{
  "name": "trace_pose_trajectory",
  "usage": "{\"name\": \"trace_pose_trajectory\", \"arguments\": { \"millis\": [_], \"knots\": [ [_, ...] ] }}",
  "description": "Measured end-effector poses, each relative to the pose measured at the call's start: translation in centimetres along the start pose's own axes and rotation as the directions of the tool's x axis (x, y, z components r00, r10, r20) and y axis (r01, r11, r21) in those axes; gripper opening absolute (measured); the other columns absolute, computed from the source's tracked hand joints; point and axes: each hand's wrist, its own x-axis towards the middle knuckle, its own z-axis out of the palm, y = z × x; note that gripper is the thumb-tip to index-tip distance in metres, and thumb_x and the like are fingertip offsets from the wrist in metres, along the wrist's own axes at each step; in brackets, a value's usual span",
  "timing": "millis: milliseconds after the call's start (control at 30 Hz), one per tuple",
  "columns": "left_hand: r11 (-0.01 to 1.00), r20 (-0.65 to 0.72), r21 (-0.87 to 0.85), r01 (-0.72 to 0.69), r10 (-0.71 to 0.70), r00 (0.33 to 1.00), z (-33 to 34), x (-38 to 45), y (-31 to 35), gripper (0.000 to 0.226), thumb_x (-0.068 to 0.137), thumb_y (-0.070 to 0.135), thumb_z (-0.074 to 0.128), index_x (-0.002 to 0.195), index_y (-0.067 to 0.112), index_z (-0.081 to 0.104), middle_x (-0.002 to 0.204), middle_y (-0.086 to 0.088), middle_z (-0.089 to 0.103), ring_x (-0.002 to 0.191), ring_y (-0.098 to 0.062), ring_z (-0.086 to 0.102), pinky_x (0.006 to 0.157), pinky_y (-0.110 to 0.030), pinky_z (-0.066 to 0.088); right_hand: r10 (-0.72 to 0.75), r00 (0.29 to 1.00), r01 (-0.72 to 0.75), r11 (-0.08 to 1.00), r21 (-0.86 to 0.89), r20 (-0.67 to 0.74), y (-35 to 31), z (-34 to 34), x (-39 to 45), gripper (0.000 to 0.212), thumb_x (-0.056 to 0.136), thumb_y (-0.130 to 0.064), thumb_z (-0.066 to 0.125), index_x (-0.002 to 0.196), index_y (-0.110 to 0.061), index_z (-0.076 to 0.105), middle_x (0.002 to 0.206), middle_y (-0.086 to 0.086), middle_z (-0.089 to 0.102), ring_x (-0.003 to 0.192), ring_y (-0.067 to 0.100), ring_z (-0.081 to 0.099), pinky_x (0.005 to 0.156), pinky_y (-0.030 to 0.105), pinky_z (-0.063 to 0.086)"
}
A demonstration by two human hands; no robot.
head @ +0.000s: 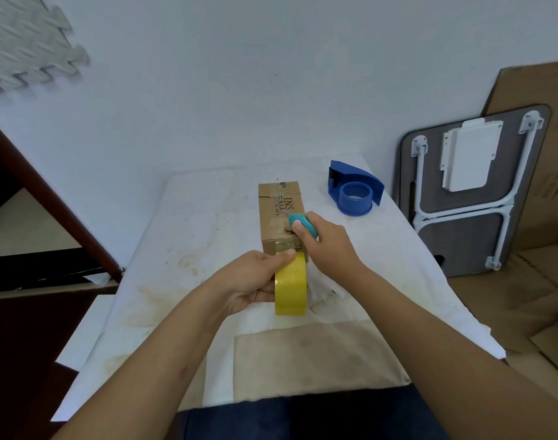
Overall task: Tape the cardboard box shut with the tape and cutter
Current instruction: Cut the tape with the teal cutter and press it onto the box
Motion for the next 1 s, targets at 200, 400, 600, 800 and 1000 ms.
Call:
{"name": "trace_pose_trajectory", "arguments": {
  "millis": [200, 400, 600, 800, 1000],
  "knots": [
    [0.998, -0.006, 0.059, 0.026, -0.025, 1.0, -0.3, 0.5, 0.4, 0.041, 0.093, 0.041, 0.059, 0.109, 0.005, 0.068, 0.102, -0.014, 0.076, 0.084, -0.021, 0.074, 0.078, -0.032, 0.061, 0.008, 1.0, -0.008, 1.0, -0.024, 0.001, 0.1, 0.1, 0.1, 0.025, 0.1, -0.042, 0.041, 0.101, -0.022, 0.055, 0.084, -0.006, 0.059, 0.063, 0.006, 0.051, 0.054, 0.019, 0.035],
    [0.991, 0.019, 0.107, 0.08, -0.082, 0.996, -0.8, 0.5, 1.0, 0.038, 0.094, 0.04, 0.059, 0.109, 0.006, 0.066, 0.094, -0.012, 0.077, 0.082, -0.02, 0.075, 0.078, -0.033, 0.061, 0.019, 1.0, -0.019, 0.999, -0.037, -0.005, 0.1, 0.3, 0.2, 0.021, 0.1, -0.044, 0.04, 0.096, -0.027, 0.05, 0.084, -0.003, 0.062, 0.07, 0.013, 0.056, 0.057, 0.023, 0.04],
    [0.985, 0.051, 0.126, 0.119, -0.127, 0.991, -1.2, 0.7, 1.2, 0.043, 0.093, 0.04, 0.059, 0.119, 0.006, 0.062, 0.103, -0.014, 0.076, 0.089, -0.022, 0.074, 0.083, -0.036, 0.059, 0.029, 1.0, -0.03, 0.998, -0.049, -0.01, 0.1, 0.3, 0.2, 0.027, 0.1, -0.044, 0.04, 0.104, -0.022, 0.055, 0.086, -0.004, 0.062, 0.075, 0.015, 0.06, 0.059, 0.024, 0.044],
    [0.968, 0.053, 0.169, 0.186, -0.198, 0.979, -1.4, 1.0, 1.5, 0.041, 0.093, 0.04, 0.058, 0.116, 0.006, 0.061, 0.073, -0.004, 0.075, 0.061, -0.011, 0.071, 0.072, -0.028, 0.06, 0.025, 1.0, -0.026, 0.999, -0.033, -0.015, -0.2, 0.3, 0.2, 0.03, 0.1, -0.041, 0.04, 0.109, -0.018, 0.057, 0.086, -0.006, 0.061, 0.076, 0.014, 0.062, 0.058, 0.021, 0.044],
    [0.962, 0.019, 0.163, 0.218, -0.224, 0.974, -0.9, 1.1, 2.0, 0.039, 0.094, 0.041, 0.057, 0.119, 0.01, 0.058, 0.078, -0.007, 0.075, 0.065, -0.015, 0.071, 0.069, -0.029, 0.06, 0.036, 0.999, -0.036, 0.999, -0.017, -0.01, -0.3, 0.1, 0.3, 0.03, 0.1, -0.042, 0.041, 0.11, -0.019, 0.058, 0.086, -0.006, 0.061, 0.076, 0.013, 0.06, 0.059, 0.021, 0.043]
  ]
}}
